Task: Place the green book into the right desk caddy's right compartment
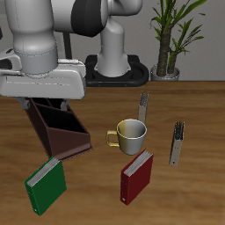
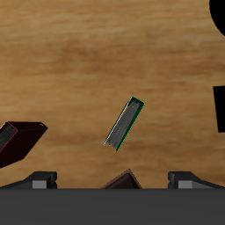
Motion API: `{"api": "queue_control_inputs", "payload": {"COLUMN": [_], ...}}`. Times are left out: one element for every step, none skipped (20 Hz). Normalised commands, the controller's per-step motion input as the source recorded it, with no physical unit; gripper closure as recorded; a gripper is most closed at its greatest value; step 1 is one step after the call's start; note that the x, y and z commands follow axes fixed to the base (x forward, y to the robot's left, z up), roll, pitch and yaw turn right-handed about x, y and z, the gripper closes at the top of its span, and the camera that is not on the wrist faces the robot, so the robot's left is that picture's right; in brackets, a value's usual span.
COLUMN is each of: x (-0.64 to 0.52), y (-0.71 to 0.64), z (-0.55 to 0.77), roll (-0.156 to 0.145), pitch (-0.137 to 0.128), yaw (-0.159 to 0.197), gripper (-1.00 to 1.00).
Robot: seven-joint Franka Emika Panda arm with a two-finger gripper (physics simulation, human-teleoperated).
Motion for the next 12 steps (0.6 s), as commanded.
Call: {"api": "queue_control_inputs", "payload": {"x": [0.17,0.07,0.03,0.17,0.02,0.05,0.13,0.10,-0.01,0.14,0.09,0.00], "y": [-0.31,-0.21,-0.13,-0.33,-0.08,-0.09,-0.21,-0.13,0.06,-0.27,-0.14,0.07], "z": [-0.19,-0.08,-0.14,-0.22,-0.03,-0.18,-0.17,-0.16,0.00,-0.31,-0.20,-0.01], "roll": [0.075,-0.044,0.022,0.046,0.000,0.089,-0.084,-0.011,0.000,0.000,-0.066,0.000], "pitch": [-0.048,0.009,-0.036,-0.046,-0.127,-0.036,0.012,-0.024,0.000,-0.052,-0.013,0.000], "yaw": [0.029,-0.029,0.005,0.064,0.048,-0.020,-0.056,0.004,0.000,-0.112,0.044,0.000], "gripper": [-1.00,-1.00,-1.00,-1.00,-1.00,-1.00,-1.00,-1.00,-1.00,-1.00,-1.00,-1.00]}}
